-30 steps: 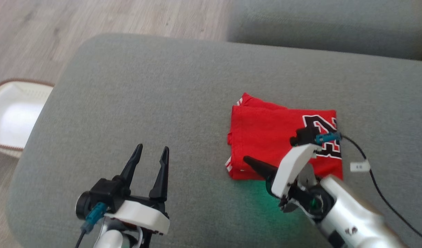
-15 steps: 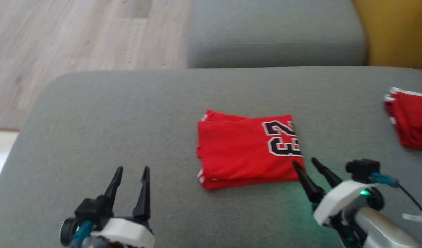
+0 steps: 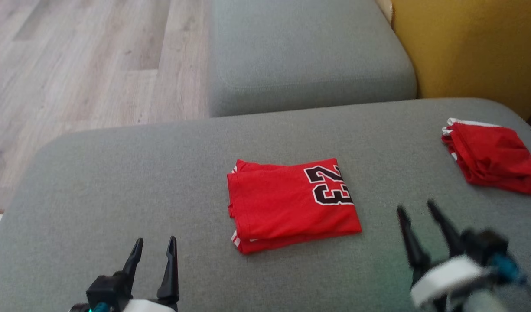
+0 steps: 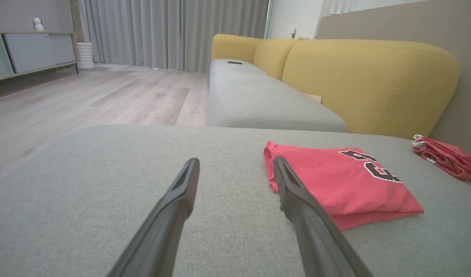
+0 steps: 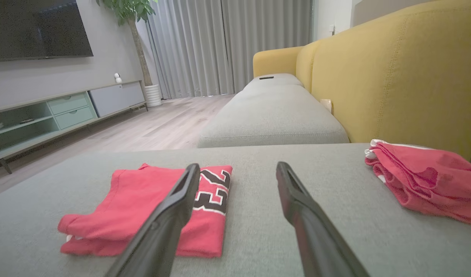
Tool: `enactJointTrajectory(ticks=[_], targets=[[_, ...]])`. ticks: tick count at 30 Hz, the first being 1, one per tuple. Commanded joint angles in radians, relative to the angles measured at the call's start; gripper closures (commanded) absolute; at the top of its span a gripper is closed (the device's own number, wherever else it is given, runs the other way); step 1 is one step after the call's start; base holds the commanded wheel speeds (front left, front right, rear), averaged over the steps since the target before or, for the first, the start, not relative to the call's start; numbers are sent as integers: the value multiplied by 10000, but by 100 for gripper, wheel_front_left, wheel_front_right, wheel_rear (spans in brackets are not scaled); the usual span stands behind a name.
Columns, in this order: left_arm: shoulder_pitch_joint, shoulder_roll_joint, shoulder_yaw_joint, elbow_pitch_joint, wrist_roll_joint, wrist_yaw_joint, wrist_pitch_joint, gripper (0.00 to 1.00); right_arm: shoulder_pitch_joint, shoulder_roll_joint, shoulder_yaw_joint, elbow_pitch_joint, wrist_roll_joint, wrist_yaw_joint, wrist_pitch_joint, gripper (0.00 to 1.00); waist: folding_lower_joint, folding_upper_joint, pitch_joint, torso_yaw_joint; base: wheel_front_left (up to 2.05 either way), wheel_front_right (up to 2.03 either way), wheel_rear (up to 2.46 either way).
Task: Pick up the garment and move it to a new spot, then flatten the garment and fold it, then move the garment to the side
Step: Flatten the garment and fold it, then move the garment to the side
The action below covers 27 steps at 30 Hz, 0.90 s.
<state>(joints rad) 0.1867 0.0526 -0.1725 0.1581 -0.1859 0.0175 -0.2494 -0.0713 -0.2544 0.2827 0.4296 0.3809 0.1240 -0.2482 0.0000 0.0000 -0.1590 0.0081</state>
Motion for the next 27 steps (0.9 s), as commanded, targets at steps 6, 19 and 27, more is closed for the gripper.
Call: enactJointTrajectory(ticks=[6,19,27], targets=[[-125,-23,288,-573,457,161,-124,0,1326,843,-872,-1403,-1399,67,-134,0,0,0,-419,140,0,0,0],[150,-23,321,-543,496,276,-124,0,1822,1289,-1236,-1749,-2149,67,-135,0,0,0,-577,122,0,0,0],[93,-24,315,-433,456,256,-124,0,1764,1437,-1287,-1674,-2188,67,-135,0,0,0,-611,117,0,0,0]])
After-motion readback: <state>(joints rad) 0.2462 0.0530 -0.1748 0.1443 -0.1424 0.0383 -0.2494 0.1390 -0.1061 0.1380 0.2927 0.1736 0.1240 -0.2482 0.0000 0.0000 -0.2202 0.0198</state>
